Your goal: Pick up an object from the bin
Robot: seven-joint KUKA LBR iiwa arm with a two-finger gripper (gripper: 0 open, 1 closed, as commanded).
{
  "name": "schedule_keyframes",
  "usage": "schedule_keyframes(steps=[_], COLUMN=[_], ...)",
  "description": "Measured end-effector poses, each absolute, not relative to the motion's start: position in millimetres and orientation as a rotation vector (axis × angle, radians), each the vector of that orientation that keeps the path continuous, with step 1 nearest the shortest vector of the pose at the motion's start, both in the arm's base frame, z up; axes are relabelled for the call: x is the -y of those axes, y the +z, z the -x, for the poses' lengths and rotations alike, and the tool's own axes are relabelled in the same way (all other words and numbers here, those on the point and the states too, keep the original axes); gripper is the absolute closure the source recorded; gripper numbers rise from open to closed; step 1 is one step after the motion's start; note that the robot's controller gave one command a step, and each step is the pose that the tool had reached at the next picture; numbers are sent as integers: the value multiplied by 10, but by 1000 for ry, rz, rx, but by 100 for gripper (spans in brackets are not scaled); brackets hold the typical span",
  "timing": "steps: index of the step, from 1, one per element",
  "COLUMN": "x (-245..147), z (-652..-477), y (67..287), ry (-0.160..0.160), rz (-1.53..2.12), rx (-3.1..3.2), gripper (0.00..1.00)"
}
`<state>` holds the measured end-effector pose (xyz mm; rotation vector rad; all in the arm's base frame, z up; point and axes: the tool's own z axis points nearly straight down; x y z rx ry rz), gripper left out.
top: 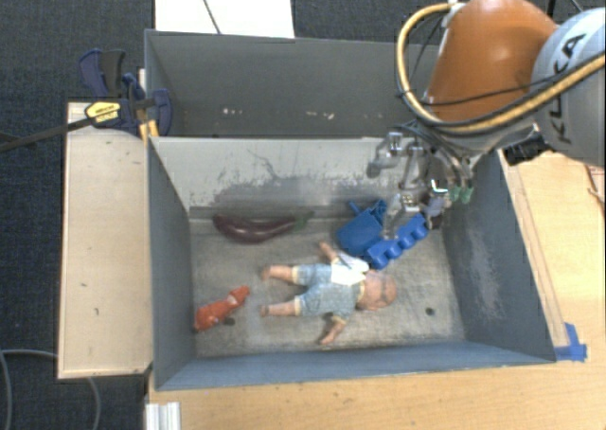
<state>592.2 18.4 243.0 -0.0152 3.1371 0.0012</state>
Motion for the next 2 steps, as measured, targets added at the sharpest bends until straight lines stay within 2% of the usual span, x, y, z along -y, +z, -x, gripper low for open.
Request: schedule_keyframes(steps=[1, 2], x=[-184, -204], z=[-5922, -5785], y=[2430, 1895], ry=[1, 0], rz=[15, 117], rx=[-3137, -3132], gripper=[0, 0])
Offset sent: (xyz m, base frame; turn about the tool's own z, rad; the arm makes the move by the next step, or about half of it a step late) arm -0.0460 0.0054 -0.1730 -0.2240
